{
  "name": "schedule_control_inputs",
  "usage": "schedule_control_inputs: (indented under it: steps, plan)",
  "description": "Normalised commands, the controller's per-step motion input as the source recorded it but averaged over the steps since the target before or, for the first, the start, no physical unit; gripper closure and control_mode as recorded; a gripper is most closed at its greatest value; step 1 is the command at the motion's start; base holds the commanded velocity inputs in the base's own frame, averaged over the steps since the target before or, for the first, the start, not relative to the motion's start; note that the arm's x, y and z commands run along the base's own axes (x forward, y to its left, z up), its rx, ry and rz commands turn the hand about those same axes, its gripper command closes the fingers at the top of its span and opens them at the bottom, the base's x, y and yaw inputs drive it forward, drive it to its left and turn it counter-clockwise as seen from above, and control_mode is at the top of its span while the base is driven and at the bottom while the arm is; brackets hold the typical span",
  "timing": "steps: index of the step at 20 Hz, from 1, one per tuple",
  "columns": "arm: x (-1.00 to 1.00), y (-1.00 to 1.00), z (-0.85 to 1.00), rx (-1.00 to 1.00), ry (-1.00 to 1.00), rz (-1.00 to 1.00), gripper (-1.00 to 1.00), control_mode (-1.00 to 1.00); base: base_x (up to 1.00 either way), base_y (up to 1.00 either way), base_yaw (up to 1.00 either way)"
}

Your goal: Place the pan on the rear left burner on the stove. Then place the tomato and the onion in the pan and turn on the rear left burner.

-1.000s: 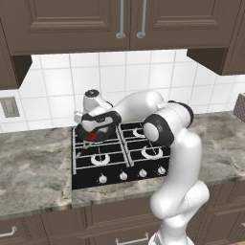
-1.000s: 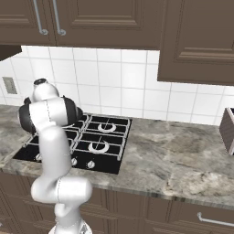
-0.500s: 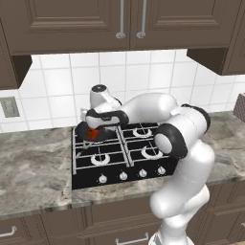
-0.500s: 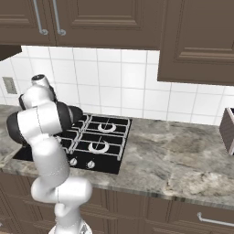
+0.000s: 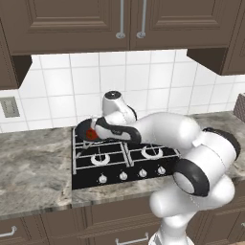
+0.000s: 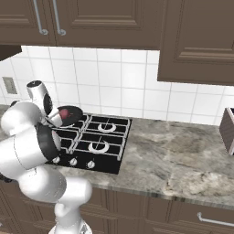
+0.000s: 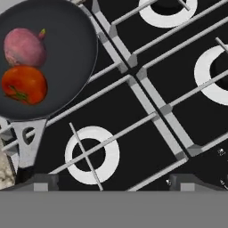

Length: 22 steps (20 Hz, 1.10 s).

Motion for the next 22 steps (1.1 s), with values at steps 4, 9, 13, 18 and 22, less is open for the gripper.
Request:
schedule_control_inputs:
  steps: [4,9,13,18,22]
  plan:
    - [-0.41,-0.28,0.31,0.04,0.10,0.00,-1.00,-1.00,0.00,0.00,0.00]
    - [-0.27,-0.18,0.10,0.04,0.16,0.00,-1.00,-1.00,0.00,0.00,0.00]
    - [-0.33,0.00,0.00,0.00,0.15,0.00,-1.00,-1.00,0.00,0.00,0.00]
    - [-0.41,0.00,0.00,0.00,0.10,0.00,-1.00,-1.00,0.00,0.00,0.00]
    - [-0.23,-0.08,-0.02,-0.01,0.01,0.00,-1.00,-1.00,0.00,0.00,0.00]
